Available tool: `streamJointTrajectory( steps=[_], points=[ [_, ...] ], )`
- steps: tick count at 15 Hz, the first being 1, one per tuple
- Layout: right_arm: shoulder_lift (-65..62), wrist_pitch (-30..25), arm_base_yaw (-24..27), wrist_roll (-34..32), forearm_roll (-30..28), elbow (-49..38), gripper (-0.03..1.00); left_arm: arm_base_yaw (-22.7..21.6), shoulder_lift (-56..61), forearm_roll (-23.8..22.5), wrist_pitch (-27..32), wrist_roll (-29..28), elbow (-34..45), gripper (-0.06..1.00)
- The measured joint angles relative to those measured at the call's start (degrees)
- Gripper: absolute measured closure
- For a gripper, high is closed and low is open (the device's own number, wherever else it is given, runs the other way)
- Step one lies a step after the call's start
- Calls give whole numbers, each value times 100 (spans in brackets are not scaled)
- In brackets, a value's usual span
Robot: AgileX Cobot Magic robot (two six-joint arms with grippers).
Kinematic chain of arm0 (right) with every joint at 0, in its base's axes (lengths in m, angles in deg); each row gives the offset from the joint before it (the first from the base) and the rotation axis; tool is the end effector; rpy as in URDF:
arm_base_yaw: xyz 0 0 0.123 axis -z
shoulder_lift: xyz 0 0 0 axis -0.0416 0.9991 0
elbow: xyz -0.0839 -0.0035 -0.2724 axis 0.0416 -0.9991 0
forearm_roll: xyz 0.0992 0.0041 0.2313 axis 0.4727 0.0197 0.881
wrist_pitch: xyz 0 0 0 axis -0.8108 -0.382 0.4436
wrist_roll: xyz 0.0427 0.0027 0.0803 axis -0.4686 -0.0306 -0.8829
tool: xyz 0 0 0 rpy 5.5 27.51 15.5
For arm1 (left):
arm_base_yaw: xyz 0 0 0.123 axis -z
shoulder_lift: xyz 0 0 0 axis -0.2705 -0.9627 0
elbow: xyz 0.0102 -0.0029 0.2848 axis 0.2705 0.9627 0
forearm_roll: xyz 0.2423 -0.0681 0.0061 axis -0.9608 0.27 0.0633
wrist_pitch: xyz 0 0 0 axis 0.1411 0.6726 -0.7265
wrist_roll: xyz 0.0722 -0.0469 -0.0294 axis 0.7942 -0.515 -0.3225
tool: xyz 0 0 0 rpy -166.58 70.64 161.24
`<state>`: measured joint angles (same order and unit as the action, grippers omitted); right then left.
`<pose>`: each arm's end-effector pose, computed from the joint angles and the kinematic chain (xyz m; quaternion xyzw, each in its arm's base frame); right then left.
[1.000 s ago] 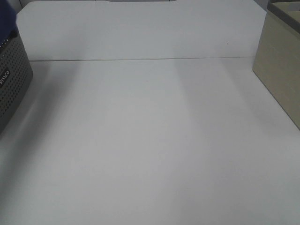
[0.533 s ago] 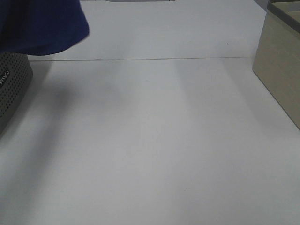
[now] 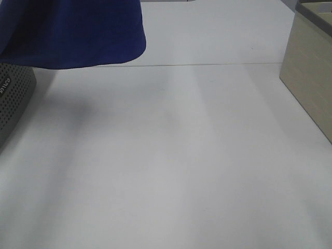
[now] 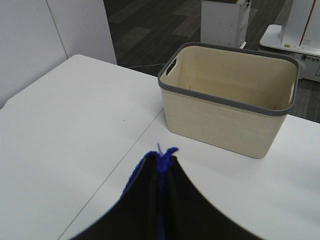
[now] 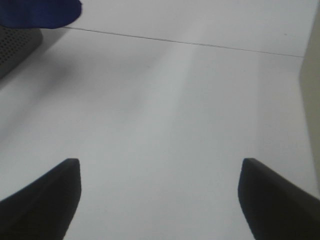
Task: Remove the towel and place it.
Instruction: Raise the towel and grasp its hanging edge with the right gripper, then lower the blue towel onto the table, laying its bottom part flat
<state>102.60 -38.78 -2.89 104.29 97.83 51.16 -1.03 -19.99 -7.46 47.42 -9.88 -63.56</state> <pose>0.0717 0.0333 0.2950 -0.1193 0.8263 0.1475 0.5303 0.3265 -0.1415 0.5339 0.3996 0.7144 -0.2400 0.5219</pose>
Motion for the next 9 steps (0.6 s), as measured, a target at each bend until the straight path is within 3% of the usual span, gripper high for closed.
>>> streamJointTrajectory(
  steps=[3, 4, 5, 6, 8, 9],
  points=[
    [1358, 533, 0, 2011, 1868, 0, 18, 92, 0, 11, 0, 0, 0, 94],
    [1547, 561, 0, 2384, 2275, 0, 19, 115, 0, 11, 0, 0, 0, 94],
    [2017, 613, 0, 3306, 3065, 0, 20, 178, 0, 11, 0, 0, 0, 94],
    [2882, 584, 0, 5615, 4847, 0, 20, 321, 0, 17, 0, 0, 0, 94],
    [3650, 275, 0, 7792, 6572, 0, 21, 447, 0, 17, 0, 6, 0, 94],
    [4051, -69, 0, 8680, 6875, 57, 21, 521, 0, 17, 0, 6, 0, 94]
  ],
)
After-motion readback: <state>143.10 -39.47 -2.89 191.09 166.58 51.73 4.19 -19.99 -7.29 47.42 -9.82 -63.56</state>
